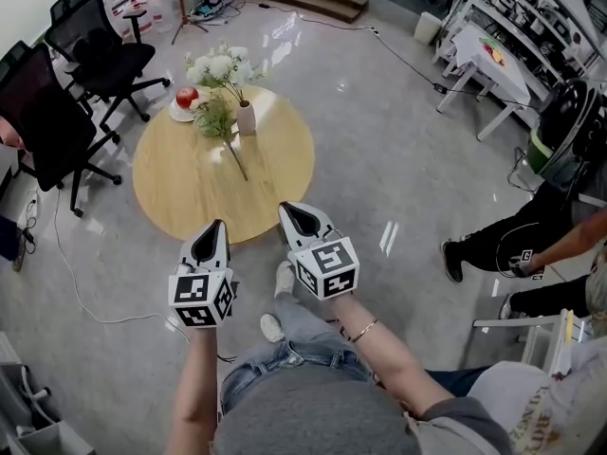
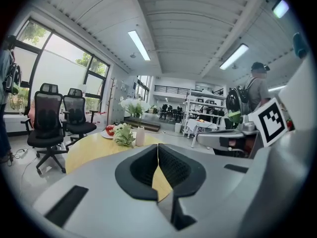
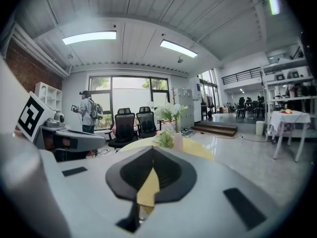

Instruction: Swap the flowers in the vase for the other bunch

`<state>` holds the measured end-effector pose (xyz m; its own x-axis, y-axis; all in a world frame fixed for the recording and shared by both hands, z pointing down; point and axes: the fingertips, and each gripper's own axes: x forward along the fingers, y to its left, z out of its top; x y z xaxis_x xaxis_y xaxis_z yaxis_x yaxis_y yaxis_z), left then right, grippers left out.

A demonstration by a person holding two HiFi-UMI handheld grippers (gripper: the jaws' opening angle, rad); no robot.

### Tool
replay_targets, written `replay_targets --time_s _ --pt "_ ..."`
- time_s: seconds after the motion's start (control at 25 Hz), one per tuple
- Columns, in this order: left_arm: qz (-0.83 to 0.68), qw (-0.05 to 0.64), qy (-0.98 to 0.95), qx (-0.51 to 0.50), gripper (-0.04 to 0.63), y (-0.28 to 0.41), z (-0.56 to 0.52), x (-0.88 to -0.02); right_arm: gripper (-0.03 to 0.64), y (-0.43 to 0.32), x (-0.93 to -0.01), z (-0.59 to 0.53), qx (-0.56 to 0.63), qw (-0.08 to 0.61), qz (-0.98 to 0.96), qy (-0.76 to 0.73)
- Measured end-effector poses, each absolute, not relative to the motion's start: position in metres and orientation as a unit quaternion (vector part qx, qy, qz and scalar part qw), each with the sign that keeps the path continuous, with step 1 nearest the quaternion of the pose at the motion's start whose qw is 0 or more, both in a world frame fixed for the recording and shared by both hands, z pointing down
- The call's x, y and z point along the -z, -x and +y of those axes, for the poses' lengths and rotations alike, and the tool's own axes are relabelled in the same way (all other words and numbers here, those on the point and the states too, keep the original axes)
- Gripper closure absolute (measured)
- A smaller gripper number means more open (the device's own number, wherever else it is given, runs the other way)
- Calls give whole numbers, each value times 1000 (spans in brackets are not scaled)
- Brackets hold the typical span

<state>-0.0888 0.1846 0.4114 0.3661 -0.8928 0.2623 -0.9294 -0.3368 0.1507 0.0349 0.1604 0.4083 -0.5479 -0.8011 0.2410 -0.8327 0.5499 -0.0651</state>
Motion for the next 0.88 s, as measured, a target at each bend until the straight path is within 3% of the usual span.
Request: replay_targets --time_s 0.88 --pt "-571 156 -804 -66 577 104 47 -429 606 -18 -430 14 -88 116 -883 -446"
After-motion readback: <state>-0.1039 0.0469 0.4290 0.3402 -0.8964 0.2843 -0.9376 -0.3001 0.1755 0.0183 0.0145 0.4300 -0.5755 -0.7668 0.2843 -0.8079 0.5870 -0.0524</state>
